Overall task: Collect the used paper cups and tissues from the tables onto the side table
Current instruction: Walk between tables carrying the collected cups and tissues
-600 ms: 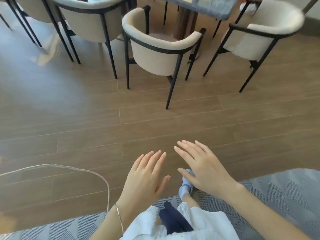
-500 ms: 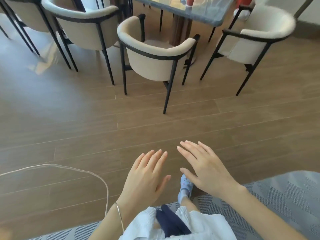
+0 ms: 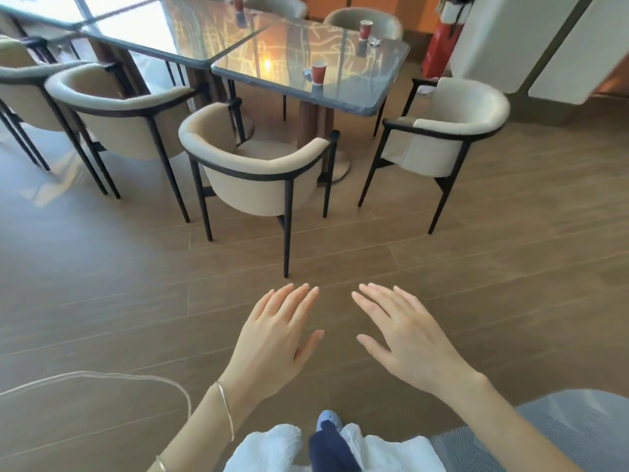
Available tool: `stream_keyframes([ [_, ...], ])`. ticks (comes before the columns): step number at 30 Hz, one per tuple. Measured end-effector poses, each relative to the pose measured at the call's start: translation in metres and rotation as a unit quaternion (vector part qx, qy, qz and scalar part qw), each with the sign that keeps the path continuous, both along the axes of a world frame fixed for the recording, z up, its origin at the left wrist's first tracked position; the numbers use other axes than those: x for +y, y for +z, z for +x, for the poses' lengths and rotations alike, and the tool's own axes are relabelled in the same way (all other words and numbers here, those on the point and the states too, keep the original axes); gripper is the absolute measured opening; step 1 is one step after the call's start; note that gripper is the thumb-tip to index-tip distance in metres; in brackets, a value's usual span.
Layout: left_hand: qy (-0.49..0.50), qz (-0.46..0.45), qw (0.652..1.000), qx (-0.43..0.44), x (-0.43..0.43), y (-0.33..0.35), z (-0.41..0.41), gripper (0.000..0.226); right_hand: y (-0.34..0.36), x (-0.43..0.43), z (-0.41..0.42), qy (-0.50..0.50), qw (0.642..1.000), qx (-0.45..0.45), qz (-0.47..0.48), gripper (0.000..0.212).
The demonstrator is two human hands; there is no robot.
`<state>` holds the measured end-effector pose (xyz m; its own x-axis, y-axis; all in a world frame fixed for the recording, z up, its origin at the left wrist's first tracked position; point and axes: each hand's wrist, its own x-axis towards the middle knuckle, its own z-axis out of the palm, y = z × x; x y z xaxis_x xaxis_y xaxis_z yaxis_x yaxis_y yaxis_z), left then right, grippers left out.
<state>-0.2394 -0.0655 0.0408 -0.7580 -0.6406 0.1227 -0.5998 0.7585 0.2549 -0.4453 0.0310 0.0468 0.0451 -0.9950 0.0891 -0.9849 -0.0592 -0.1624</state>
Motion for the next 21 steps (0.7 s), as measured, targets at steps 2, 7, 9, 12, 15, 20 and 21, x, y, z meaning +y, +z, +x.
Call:
stream_keyframes([
  [2, -0.012, -0.011, 1.0, -0.001, -0.01, 0.004, -0.024, 0.056, 0.008, -0.009, -0.027, 0.004, 1.0, 0.002, -0.008, 0.056],
  [7, -0.018, -0.032, 0.999, 0.003, -0.04, 0.017, -0.073, 0.056, 0.024, -0.032, -0.084, -0.006, 1.0, -0.001, -0.028, 0.057],
  [9, -0.021, -0.034, 0.999, 0.007, -0.052, 0.02, -0.089, 0.055, 0.025, -0.041, -0.103, -0.016, 0.999, -0.002, -0.036, 0.057],
  [12, -0.037, -0.036, 0.999, 0.016, -0.071, 0.017, -0.115, 0.055, 0.019, -0.055, -0.126, -0.029, 0.998, -0.011, -0.05, 0.055],
  [15, -0.065, -0.032, 0.997, 0.022, -0.091, 0.01, -0.146, 0.054, 0.007, -0.071, -0.145, -0.041, 0.997, -0.02, -0.056, 0.054],
  [20, -0.093, -0.021, 0.995, 0.016, -0.137, -0.011, -0.2, 0.055, -0.012, -0.105, -0.189, -0.067, 0.997, -0.028, -0.036, 0.052],
  [21, -0.094, -0.015, 0.995, 0.011, -0.149, -0.013, -0.211, 0.055, -0.015, -0.114, -0.199, -0.072, 0.997, -0.028, -0.025, 0.052],
])
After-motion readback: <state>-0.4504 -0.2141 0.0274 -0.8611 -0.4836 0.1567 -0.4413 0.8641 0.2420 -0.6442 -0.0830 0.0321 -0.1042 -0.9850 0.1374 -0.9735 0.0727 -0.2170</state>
